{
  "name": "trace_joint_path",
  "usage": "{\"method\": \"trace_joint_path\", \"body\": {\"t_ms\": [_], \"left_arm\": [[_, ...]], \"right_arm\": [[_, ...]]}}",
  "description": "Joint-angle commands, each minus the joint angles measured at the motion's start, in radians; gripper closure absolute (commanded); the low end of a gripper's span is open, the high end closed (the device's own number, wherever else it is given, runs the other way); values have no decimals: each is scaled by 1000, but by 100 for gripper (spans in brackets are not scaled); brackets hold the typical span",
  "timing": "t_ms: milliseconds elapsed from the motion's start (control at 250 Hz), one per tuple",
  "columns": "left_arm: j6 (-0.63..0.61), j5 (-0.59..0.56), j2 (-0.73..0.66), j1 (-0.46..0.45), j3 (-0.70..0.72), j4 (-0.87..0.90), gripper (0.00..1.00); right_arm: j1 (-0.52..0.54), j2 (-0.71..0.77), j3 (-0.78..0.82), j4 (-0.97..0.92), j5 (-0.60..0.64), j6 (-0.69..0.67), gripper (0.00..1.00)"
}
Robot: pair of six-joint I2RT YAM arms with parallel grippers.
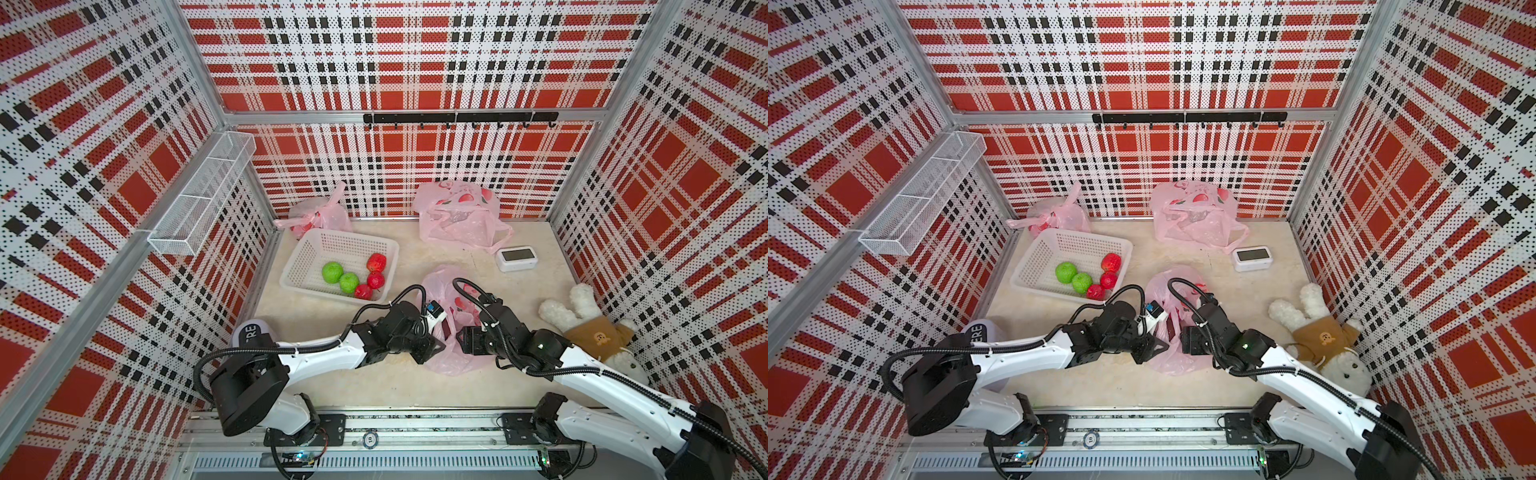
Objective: Untie the knot of a plastic bag & take out the apple
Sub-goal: Untie the plastic bag at the center of the board.
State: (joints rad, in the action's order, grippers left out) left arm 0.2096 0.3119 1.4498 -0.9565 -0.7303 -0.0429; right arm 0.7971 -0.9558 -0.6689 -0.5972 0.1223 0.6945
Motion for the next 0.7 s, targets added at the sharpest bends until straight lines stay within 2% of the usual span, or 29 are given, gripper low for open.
{"method": "trace_joint_path", "body": {"t_ms": [0, 176, 264, 320, 436, 540, 572, 612, 696], "left_arm": [[-12, 15, 27, -19, -24, -6, 64], [41, 23, 37, -17, 15, -93, 57], [61, 40, 23, 3, 26, -115, 57], [69, 55, 13, 17, 27, -115, 57], [100, 65, -15, 61, 35, -115, 57], [131, 82, -29, 112, 35, -122, 58], [143, 89, -28, 126, 33, -127, 58], [157, 94, -20, 145, 25, -129, 61], [174, 118, 7, 181, -3, -131, 73]], "right_arm": [[33, 23, -50, 33, 26, 67, 26], [40, -49, -14, 141, 16, 66, 25], [40, -116, 11, 209, 20, 56, 30], [40, -156, 16, 246, 16, 43, 39], [45, -223, 3, 259, -6, 17, 73], [64, -241, 10, 242, -9, 3, 96], [71, -241, 16, 238, -9, 1, 100], [80, -238, 27, 236, -10, -4, 100], [97, -229, 50, 224, -14, -6, 100]]}}
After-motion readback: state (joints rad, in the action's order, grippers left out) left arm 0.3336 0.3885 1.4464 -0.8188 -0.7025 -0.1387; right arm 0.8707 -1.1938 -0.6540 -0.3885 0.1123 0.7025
